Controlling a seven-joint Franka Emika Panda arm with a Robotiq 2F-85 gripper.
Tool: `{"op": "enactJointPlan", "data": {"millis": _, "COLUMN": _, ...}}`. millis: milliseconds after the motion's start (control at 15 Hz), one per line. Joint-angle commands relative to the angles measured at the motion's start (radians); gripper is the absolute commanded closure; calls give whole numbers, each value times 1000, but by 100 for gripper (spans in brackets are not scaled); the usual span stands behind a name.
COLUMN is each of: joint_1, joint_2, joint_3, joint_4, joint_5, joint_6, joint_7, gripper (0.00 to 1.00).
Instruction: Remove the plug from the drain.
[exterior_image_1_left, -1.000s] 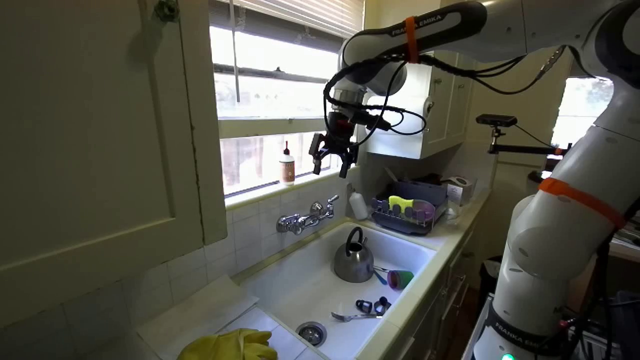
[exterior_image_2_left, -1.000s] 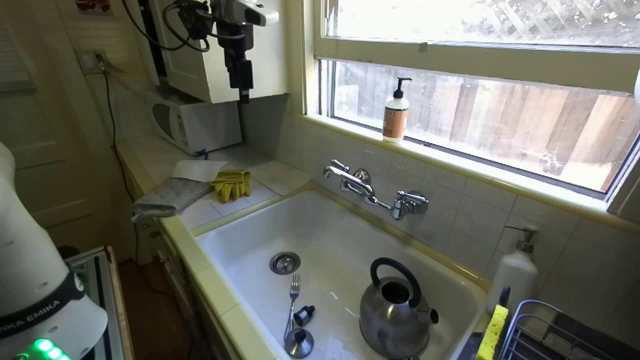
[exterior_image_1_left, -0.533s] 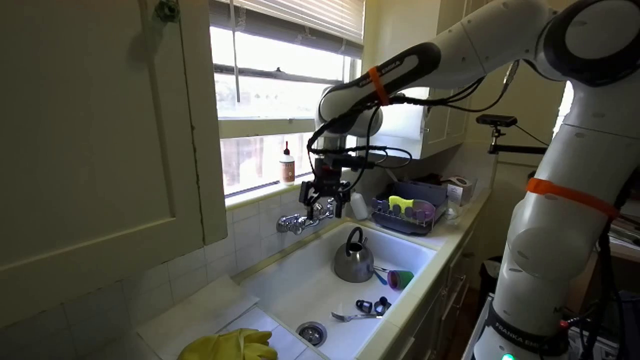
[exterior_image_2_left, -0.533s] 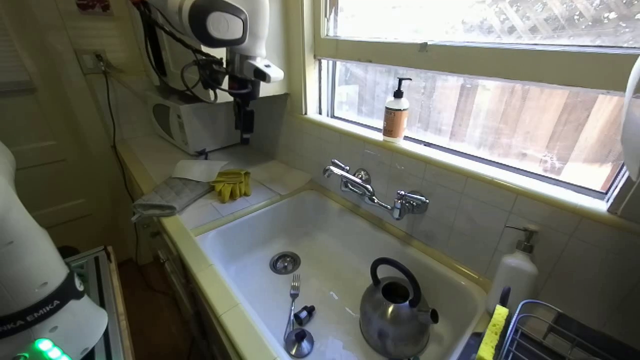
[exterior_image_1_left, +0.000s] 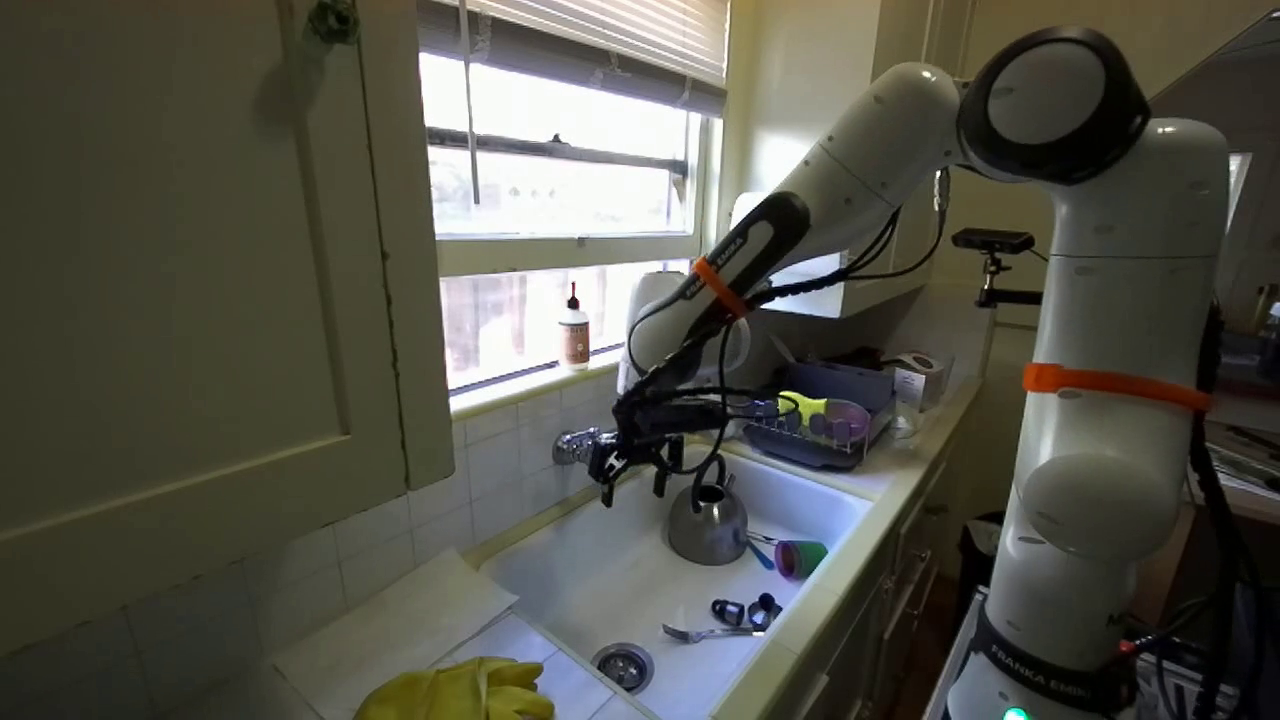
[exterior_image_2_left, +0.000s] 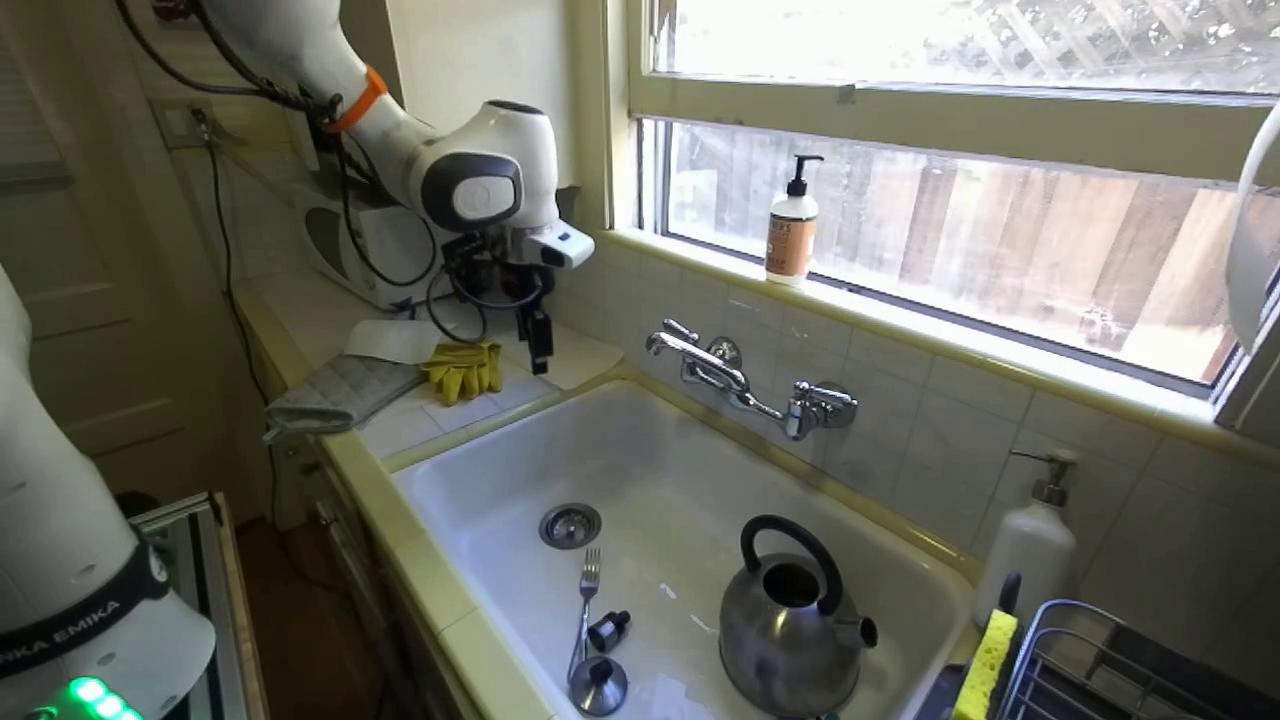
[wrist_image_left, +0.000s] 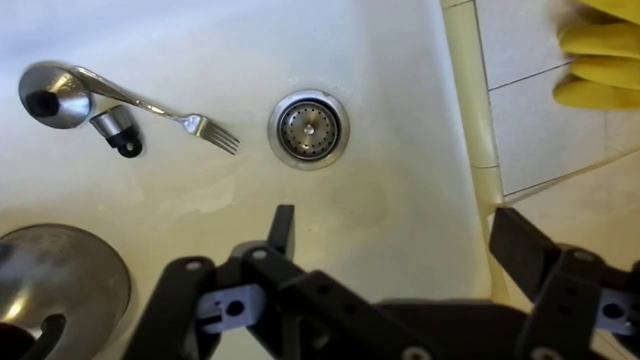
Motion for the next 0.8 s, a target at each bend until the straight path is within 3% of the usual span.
{"op": "enactJointPlan", "data": {"millis": 0, "joint_1": 4, "joint_2": 169, "joint_3": -19, "joint_4": 2, "joint_5": 44, "joint_6": 134, "joint_7": -30, "gripper": 0}}
{"op": "enactJointPlan", "data": {"millis": 133, "joint_1": -23, "joint_2": 259, "joint_3": 3, "joint_4": 47, "joint_5": 145, "joint_6": 107, "joint_7": -89, "gripper": 0}}
{"op": "enactJointPlan", "data": {"millis": 200, "joint_1": 8, "joint_2": 174, "joint_3": -23, "joint_4": -2, "joint_5": 76, "joint_6": 108, "joint_7": -40, "gripper": 0}}
{"op": "enactJointPlan", "data": {"millis": 400, "joint_1": -4, "joint_2": 256, "joint_3": -19, "joint_4": 36, "joint_5": 116, "joint_6": 109, "joint_7": -71, "gripper": 0}}
{"op": "enactJointPlan", "data": {"millis": 733, "joint_1": 17, "joint_2": 295, "joint_3": -29, "joint_4": 61, "joint_5": 87, "joint_6": 124, "joint_7": -52, "gripper": 0}}
